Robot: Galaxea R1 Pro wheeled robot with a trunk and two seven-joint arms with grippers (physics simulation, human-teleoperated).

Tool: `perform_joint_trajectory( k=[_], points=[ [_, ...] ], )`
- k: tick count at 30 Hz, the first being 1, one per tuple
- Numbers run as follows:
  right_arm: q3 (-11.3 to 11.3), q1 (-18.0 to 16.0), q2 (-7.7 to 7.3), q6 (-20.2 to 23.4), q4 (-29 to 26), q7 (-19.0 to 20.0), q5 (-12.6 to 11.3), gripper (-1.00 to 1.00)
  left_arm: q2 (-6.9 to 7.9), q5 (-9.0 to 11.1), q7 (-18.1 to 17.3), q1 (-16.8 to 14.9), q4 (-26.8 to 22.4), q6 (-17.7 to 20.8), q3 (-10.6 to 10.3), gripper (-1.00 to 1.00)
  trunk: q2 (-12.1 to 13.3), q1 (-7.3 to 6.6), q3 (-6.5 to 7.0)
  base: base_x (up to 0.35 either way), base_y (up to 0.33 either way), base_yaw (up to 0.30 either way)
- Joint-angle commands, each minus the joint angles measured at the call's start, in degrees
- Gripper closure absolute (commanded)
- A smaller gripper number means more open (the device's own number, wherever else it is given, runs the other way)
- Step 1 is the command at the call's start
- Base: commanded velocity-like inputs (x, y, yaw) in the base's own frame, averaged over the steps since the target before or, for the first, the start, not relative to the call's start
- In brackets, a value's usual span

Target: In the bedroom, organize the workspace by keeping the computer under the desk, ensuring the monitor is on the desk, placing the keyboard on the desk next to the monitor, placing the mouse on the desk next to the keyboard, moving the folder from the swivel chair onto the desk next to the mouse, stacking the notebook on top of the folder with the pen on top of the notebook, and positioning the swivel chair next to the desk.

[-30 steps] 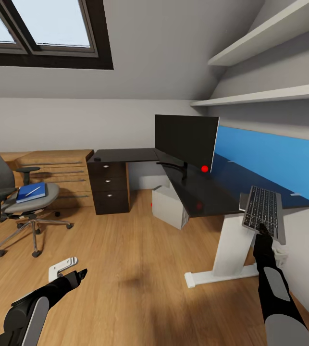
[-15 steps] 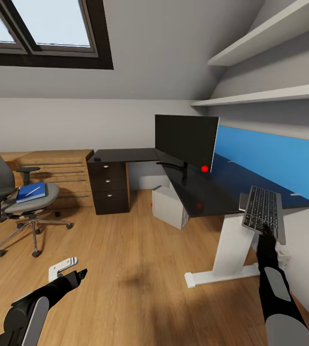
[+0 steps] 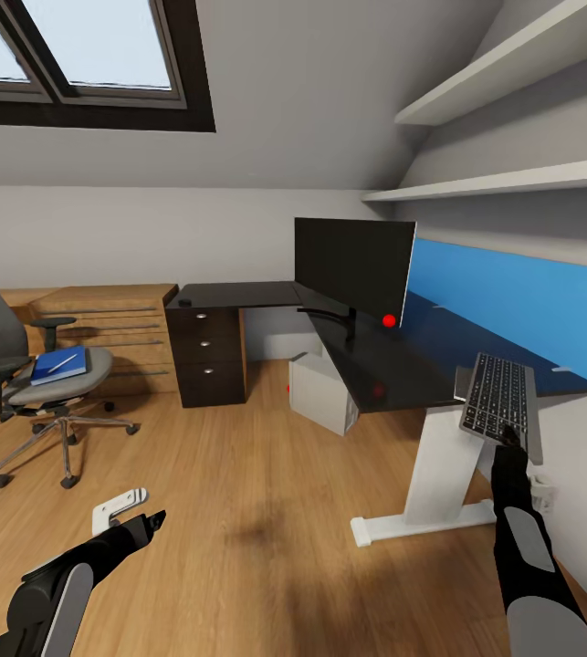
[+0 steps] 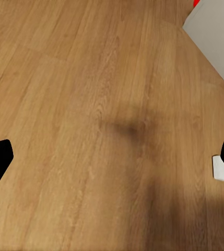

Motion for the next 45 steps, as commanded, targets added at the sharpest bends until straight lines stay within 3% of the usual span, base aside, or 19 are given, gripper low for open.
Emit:
perform_joint_trajectory(
  k=[1,45],
  points=[
    [0.01,-0.04,-0.01,-0.10,0.07,0.35,-0.60,-1.00,-0.04,0.62,0.47,-0.04,-0.07,0.27,0.06,-1.00,-0.03,-0.01,-0.06,0.000,0.000,0.000],
    [0.01,-0.04,-0.02,-0.12,0.07,0.28,-0.60,-1.00,-0.04,0.62,0.39,-0.03,-0.07,0.34,0.06,-1.00,-0.03,-0.01,-0.06,0.051,0.000,0.000]
  ],
)
